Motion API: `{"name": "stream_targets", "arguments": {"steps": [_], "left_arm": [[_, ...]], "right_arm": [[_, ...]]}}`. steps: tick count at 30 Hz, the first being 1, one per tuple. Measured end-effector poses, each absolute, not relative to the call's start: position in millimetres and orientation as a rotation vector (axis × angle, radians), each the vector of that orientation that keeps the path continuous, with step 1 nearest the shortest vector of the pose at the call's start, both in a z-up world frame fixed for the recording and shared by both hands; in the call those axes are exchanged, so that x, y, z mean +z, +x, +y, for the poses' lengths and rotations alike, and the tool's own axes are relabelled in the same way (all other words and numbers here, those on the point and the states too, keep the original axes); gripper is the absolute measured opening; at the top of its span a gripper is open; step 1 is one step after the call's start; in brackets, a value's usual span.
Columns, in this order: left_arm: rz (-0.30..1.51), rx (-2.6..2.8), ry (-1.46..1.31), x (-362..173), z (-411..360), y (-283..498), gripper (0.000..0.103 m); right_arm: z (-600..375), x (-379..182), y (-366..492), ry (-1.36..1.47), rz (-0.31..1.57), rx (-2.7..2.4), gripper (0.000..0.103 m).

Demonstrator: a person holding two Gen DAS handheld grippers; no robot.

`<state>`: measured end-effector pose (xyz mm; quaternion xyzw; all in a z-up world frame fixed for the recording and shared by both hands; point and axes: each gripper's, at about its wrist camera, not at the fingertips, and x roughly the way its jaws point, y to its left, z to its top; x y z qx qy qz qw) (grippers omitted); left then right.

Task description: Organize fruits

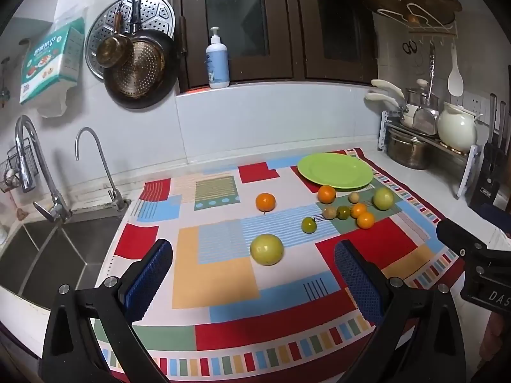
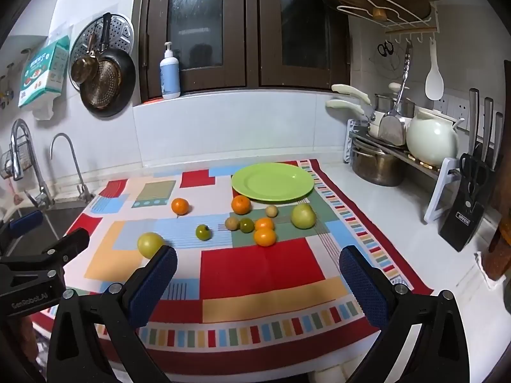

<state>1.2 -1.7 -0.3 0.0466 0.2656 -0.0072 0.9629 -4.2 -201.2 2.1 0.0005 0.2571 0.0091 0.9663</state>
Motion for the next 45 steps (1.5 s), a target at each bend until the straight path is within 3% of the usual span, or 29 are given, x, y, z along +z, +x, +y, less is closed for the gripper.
{"name": "stream_targets", "arguments": {"steps": [45], "left_arm": [[0.513,0.010,0.049,3.5,8.1,-1.5,0.103]], "right_arm": [[-194.7,3.2,3.1,-0.019,0.499,0.047,0.102]]}}
